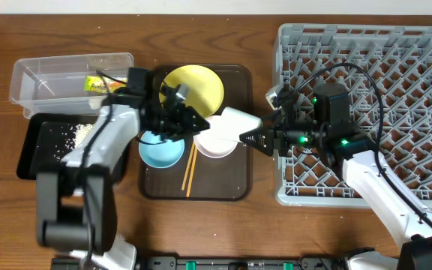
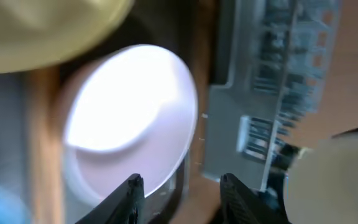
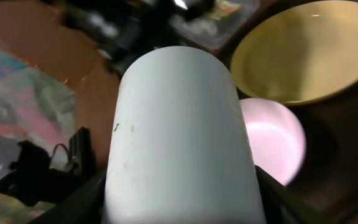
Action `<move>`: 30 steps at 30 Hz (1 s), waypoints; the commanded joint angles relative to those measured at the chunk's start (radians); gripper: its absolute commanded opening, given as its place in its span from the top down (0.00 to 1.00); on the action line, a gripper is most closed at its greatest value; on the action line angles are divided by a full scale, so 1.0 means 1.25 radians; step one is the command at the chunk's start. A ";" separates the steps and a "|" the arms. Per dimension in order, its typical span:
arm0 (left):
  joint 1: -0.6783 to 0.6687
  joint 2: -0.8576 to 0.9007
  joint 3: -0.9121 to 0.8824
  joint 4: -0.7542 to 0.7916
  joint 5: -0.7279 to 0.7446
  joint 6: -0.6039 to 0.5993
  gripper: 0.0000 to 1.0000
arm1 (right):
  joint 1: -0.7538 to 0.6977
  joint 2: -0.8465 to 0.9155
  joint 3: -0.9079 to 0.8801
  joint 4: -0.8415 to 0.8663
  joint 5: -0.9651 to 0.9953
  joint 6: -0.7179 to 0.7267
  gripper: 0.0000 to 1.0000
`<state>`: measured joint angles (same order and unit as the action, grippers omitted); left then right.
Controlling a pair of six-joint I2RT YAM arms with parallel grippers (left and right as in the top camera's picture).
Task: Sort waste into correct bins and load items into the dishwasher rack
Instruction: 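Carry the white cup with the right gripper over the dish rack, then lower the white cup into the rack's far corner with the right gripper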
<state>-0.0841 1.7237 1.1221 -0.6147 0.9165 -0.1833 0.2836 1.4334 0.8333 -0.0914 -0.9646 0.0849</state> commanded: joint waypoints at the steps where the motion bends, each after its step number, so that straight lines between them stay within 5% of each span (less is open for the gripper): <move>1: 0.028 -0.102 0.006 -0.035 -0.153 0.033 0.57 | -0.006 -0.014 0.033 -0.020 0.069 0.013 0.99; 11: 0.075 -0.279 0.006 -0.159 -0.343 0.044 0.55 | -0.037 -0.078 0.243 -0.391 0.425 0.003 0.99; 18: 0.075 -0.287 0.006 -0.203 -0.372 0.044 0.50 | -0.094 -0.079 0.399 -0.621 0.608 0.016 0.99; 25: 0.075 -0.287 0.006 -0.205 -0.372 0.044 0.49 | -0.151 -0.079 0.436 -0.772 0.775 0.104 0.99; 30: 0.075 -0.287 0.006 -0.205 -0.372 0.044 0.49 | -0.207 -0.074 0.443 -0.762 0.780 0.121 0.99</move>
<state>0.0059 1.3674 1.1225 -0.8669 0.4637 -0.1448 0.0574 1.3434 1.3502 -1.0527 -0.0463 0.1951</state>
